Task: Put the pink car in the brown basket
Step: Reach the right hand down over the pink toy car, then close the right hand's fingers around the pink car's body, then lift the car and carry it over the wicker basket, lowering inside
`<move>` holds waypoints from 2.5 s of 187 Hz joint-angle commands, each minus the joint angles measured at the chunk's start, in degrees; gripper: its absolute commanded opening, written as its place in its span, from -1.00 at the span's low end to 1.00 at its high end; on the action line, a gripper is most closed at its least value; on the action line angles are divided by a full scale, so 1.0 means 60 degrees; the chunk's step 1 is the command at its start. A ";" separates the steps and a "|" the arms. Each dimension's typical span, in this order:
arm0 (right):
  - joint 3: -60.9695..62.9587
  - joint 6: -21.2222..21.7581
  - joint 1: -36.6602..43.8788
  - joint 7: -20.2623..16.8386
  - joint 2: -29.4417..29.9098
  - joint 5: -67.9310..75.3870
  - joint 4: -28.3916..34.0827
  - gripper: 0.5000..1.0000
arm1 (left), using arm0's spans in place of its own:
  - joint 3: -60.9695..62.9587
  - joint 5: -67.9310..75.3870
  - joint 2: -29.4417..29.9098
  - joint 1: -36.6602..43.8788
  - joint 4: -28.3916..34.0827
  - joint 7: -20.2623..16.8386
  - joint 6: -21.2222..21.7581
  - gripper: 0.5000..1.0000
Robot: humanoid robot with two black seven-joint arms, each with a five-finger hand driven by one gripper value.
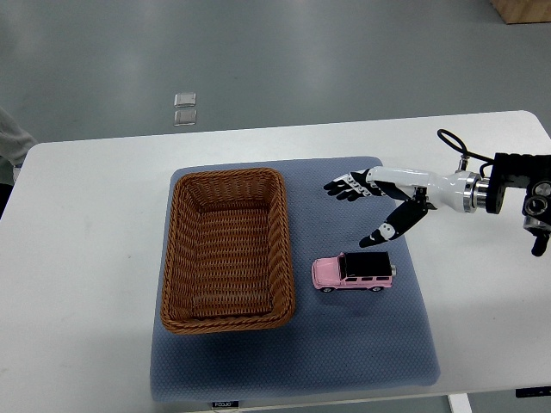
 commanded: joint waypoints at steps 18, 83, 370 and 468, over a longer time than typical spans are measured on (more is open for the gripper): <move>-0.0139 -0.0243 -0.0755 0.0013 -0.0344 -0.0312 0.0481 0.65 | 0.0000 0.0000 0.0000 -0.0003 0.0003 0.0000 -0.0012 1.00; -0.0154 -0.1854 -0.1766 0.0086 -0.0007 -0.1147 0.0496 0.64 | 0.0000 0.0000 0.0000 -0.0003 0.0062 0.0000 -0.0027 1.00; -0.0066 -0.3246 -0.0272 0.0731 -0.0286 -0.1602 0.0188 -1.00 | 0.0029 0.0000 0.0000 -0.0003 0.0091 0.0000 -0.0012 1.00; -0.2248 -0.3012 0.2262 0.0643 0.2908 -0.0327 -0.1907 -1.00 | 0.0014 0.0000 0.0000 -0.0003 0.0062 0.0000 -0.0012 1.00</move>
